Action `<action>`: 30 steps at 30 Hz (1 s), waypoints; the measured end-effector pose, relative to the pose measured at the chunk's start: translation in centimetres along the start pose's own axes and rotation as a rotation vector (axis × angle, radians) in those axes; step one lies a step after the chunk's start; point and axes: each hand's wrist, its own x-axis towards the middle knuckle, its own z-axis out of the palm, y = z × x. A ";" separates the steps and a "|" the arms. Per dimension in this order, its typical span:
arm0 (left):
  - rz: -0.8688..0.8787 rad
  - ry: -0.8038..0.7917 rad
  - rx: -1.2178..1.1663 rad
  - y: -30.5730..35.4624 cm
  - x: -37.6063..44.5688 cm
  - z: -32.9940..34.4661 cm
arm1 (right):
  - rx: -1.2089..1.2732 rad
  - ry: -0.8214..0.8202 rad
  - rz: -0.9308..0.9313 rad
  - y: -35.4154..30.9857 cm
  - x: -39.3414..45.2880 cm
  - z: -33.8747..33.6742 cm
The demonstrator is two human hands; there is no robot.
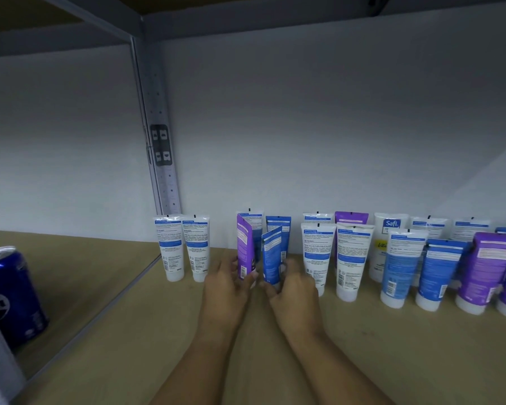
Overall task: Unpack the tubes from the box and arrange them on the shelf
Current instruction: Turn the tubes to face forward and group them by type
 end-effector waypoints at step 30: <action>-0.091 -0.045 -0.200 0.9 -0.3 -1.0 | 0.064 0.026 0.018 0.3 0.2 -0.2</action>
